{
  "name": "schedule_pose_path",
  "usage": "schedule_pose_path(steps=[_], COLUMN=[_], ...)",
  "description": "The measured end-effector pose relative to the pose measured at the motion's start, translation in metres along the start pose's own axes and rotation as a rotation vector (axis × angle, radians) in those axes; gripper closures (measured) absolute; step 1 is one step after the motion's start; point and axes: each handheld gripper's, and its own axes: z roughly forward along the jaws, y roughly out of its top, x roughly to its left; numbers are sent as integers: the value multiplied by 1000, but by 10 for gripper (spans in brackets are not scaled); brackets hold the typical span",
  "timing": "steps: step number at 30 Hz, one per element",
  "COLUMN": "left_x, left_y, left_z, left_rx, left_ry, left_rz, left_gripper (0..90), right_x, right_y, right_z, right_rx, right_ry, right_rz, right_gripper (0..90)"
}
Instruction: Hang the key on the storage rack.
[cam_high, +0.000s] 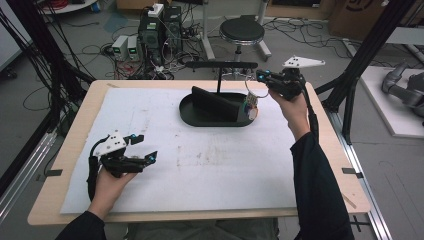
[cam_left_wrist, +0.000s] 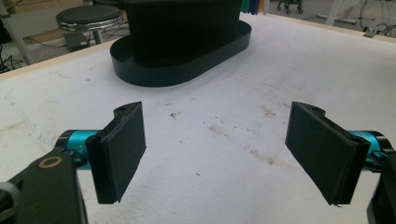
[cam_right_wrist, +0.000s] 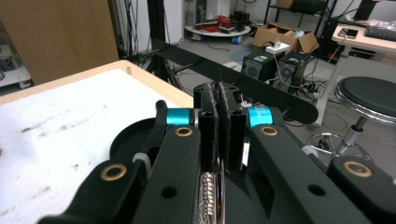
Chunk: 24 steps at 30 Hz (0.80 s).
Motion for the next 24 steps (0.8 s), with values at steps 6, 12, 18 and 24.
schedule_pose_path(steps=[6,12,18,24], left_x=[0,1,0,0], left_y=[-1,-3,-6,-8], left_z=[0,-2,-6,-12], left_rx=[5,7,10,8], left_ry=[-2,1,13,27], left_rz=[-1,-6,-13,-18], left_gripper=[201,201,201,201], right_x=[-7,-12,-23,-33], right_y=[3,-1,-8,-15], right_z=[15,26,36,42], right_rx=[19,21,33,17], right_ry=[-5,-20,-50,-57], right_rz=[9,15,42,69], right_gripper=[878,878,878,878])
